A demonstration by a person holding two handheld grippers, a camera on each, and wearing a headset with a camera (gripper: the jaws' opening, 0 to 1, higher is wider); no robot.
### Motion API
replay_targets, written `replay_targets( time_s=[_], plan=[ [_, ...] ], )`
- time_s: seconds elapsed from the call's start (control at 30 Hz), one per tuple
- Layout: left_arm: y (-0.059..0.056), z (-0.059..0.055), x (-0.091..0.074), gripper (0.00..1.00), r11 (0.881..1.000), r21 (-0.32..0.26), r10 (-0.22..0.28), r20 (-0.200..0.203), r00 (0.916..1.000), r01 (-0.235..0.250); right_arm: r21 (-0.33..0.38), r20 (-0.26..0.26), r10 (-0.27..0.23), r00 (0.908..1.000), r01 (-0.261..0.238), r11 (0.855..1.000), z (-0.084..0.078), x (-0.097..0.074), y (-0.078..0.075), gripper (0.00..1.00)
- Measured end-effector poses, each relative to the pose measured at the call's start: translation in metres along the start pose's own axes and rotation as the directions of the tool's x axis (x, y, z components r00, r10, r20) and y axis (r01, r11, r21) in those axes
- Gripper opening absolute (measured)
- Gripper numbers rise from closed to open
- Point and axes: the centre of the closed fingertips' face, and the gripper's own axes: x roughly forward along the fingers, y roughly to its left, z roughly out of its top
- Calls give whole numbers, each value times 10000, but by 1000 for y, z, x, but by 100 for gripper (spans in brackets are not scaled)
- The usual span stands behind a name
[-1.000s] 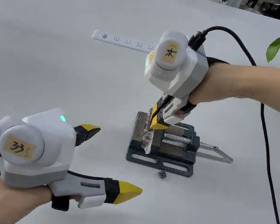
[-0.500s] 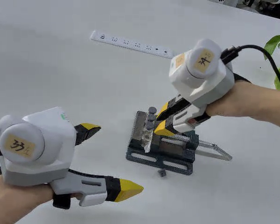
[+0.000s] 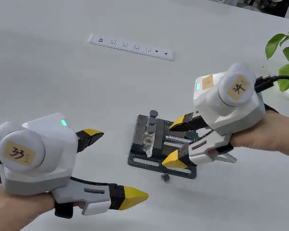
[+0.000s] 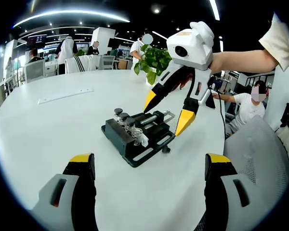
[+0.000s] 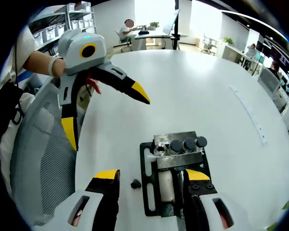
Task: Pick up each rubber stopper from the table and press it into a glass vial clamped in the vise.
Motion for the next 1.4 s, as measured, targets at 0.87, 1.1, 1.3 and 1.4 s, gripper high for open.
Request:
replay_targets(
  time_s=[0.87,1.1,1.3,1.4],
  plan=[
    [-5,-1,-6,94,9999,110,7,-81,10000,-6,-2719,-621,-72,9980,-99,9623,-46,19,30,37],
    [-7,-4,-6,94,10000,25,24,-130,9999,-24,-4413,-775,-445,9960,58,8974,-43,24,31,23],
    [-7,-6,-7,94,10000,-61,66,-134,9999,-67,-4665,-775,-455,9960,41,8845,-41,30,35,17],
    [-7,-7,-8,94,9999,-88,90,-127,9999,-91,-4665,-821,-541,9952,96,8845,-42,34,35,14]
  ],
)
